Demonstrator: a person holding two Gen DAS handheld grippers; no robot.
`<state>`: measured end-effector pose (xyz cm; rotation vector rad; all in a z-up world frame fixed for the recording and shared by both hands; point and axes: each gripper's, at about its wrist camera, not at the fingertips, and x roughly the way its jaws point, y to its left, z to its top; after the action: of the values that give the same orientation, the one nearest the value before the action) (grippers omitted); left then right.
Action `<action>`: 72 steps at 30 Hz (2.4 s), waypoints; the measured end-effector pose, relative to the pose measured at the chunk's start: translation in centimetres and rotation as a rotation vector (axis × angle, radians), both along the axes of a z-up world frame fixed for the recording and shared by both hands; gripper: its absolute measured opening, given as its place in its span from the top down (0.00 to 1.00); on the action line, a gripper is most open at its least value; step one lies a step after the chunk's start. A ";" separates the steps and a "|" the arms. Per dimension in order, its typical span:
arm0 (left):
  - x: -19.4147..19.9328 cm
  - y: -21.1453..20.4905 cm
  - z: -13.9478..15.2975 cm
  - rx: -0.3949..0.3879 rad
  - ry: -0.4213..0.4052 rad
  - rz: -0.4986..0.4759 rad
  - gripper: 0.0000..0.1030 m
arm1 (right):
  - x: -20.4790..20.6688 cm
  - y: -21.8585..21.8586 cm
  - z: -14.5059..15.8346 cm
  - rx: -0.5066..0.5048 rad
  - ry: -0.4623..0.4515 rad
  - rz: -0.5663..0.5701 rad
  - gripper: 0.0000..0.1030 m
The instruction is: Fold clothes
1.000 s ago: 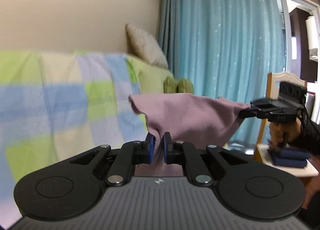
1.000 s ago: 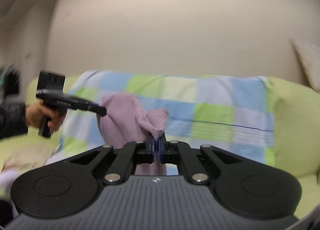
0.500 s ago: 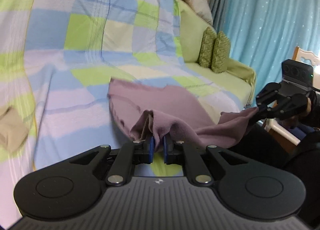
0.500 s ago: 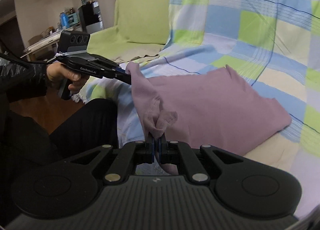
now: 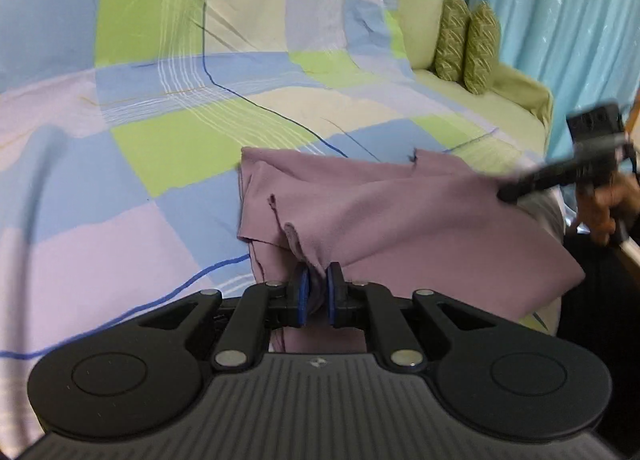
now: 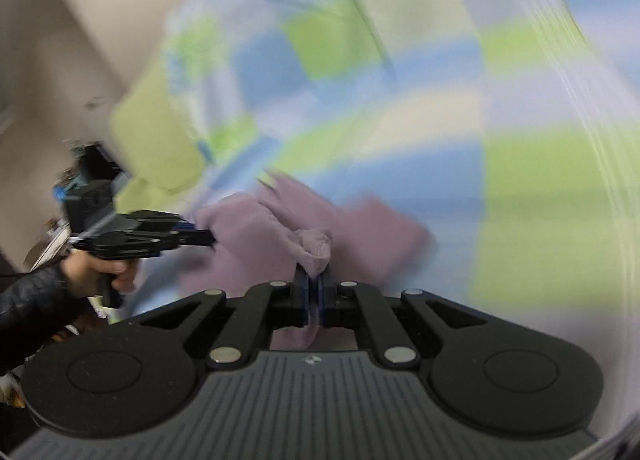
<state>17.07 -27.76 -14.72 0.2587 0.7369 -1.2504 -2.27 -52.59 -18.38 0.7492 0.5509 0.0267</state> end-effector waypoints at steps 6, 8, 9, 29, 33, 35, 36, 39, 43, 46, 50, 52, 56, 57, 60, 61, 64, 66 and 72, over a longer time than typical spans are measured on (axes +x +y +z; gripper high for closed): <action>-0.3 0.0 0.4 -0.011 -0.014 0.002 0.91 | -1.1 0.0 -1.7 0.080 -0.039 -0.085 0.92; -0.5 0.1 1.1 -0.042 -0.067 0.001 0.92 | -0.7 0.5 -0.9 0.029 -0.003 -0.084 0.94; -0.5 0.4 1.8 -0.077 -0.107 0.001 0.95 | -0.5 0.7 -0.3 -0.002 0.003 -0.079 0.95; 3.9 -2.3 1.1 -0.049 -0.032 0.019 0.79 | -0.1 -1.3 -1.6 0.032 -0.058 -0.112 0.88; 4.7 -3.6 0.7 -0.024 -0.008 0.004 0.59 | 0.3 -1.5 -1.3 0.074 -0.086 -0.125 0.73; 4.3 -3.6 0.7 -0.031 -0.027 -0.008 0.82 | 0.6 -1.4 -1.2 0.066 -0.083 -0.131 0.73; 3.8 -3.3 0.9 -0.043 -0.041 -0.026 0.94 | 0.8 -1.2 -1.1 0.052 -0.077 -0.135 0.80; 2.2 -2.5 1.6 -0.083 -0.100 -0.084 0.94 | 0.7 0.1 0.3 -0.039 -0.091 -0.122 0.94; -0.6 -0.1 2.2 -0.122 -0.182 -0.171 0.94 | 0.3 3.1 2.8 -0.210 -0.162 0.010 0.95; -0.5 0.2 2.3 -0.124 -0.204 -0.149 0.95 | 0.0 4.6 3.5 -0.289 -0.150 0.069 0.95; 0.4 -0.5 3.5 -0.164 -0.251 -0.117 0.97 | -0.2 4.0 3.9 -0.300 -0.162 0.039 0.95; 1.0 -1.3 3.8 -0.163 -0.245 -0.122 0.97 | -0.5 3.8 4.7 -0.325 -0.193 0.030 0.95; 2.3 -2.6 3.1 -0.108 -0.180 -0.132 0.96 | 0.1 2.8 4.1 -0.292 -0.173 0.029 0.95; 2.7 -2.8 2.8 -0.093 -0.160 -0.130 0.90 | 0.3 2.5 3.5 -0.272 -0.155 0.028 0.95; 3.5 -2.9 1.9 -0.059 -0.127 -0.112 0.66 | 0.2 1.9 1.8 -0.198 -0.126 0.015 0.95; 3.7 -2.9 1.7 -0.054 -0.121 -0.109 0.61 | 0.0 1.7 1.3 -0.168 -0.127 0.001 0.95; 4.1 -2.9 1.5 -0.052 -0.116 -0.115 0.61 | -0.5 1.3 0.5 -0.104 -0.134 -0.038 0.93; 3.9 -2.9 1.4 -0.047 -0.120 -0.132 0.61 | -0.6 1.2 0.0 -0.082 -0.137 -0.046 0.93; 1.8 -3.5 1.2 -0.016 -0.184 -0.229 0.97 | -0.1 1.3 -0.1 -0.074 -0.130 -0.056 0.91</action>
<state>18.87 -31.25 -13.48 0.4482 0.5495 -1.4267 -2.41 -51.33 -18.48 0.6854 0.4052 0.0029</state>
